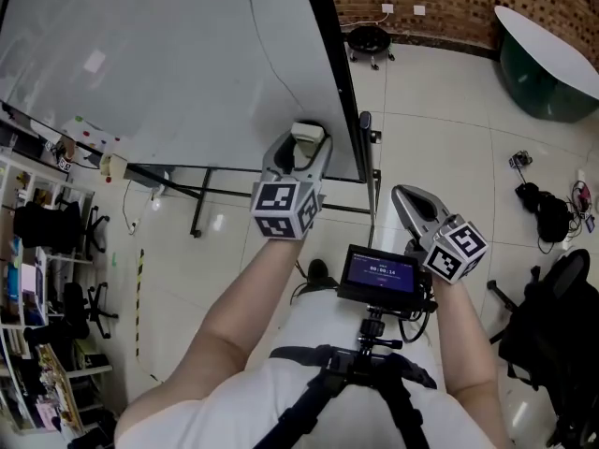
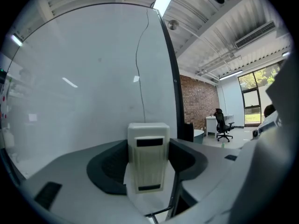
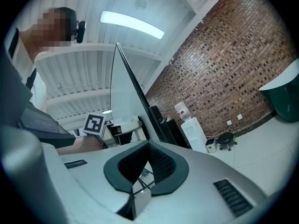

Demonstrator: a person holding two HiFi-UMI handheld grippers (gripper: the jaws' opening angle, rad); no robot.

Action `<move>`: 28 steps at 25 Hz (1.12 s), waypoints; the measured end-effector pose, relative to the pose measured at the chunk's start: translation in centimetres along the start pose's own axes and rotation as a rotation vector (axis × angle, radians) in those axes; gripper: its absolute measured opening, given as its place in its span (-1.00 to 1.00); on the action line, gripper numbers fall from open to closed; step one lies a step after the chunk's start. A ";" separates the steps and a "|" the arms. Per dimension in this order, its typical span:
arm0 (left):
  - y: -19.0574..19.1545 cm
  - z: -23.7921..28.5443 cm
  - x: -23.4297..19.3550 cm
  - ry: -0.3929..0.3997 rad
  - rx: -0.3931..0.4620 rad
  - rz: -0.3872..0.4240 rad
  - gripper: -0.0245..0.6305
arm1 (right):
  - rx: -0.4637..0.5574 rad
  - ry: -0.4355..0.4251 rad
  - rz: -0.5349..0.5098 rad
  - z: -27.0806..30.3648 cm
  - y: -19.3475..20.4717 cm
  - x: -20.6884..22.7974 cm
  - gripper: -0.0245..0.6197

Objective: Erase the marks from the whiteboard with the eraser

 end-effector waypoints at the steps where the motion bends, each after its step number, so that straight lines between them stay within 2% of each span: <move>1: -1.0 -0.2 -0.2 -0.005 0.017 0.005 -0.12 | -0.001 -0.003 -0.007 0.1 -0.1 0.0 -0.86; 6: -4.5 -1.8 0.1 -0.014 0.088 0.062 -0.12 | -0.002 -0.002 -0.029 0.3 -0.4 -0.5 -0.86; 9: -4.0 -1.8 0.3 0.000 0.082 0.086 -0.12 | 0.006 -0.002 -0.037 0.7 -0.9 -1.0 -0.86; 16: 5.2 0.1 -0.6 0.034 -0.131 -0.008 -0.12 | -0.009 0.006 -0.054 1.6 -0.8 -2.4 -0.86; 19: 6.7 0.2 -0.3 0.056 -0.161 -0.004 -0.12 | -0.019 0.021 -0.055 1.7 -0.7 -3.1 -0.86; 22: 5.1 -0.1 -0.3 0.073 -0.122 0.010 -0.12 | -0.012 0.034 -0.064 2.0 -1.3 -3.8 -0.86; 26: 0.3 -1.2 0.1 0.128 -0.026 0.040 -0.12 | 0.004 0.043 -0.075 2.2 -2.0 -4.9 -0.86; 28: -1.6 -1.7 0.4 0.135 -0.006 0.063 -0.12 | 0.012 0.048 -0.078 2.2 -2.3 -5.2 -0.86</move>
Point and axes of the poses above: the fingertips, and each gripper's own axes: z forward along the fingers, x to its right, y out of its underside, the point moved 1 cm from there along -z, backward along the fingers, and after that the axes turned 6 degrees about -x, right-handed, at the moved point
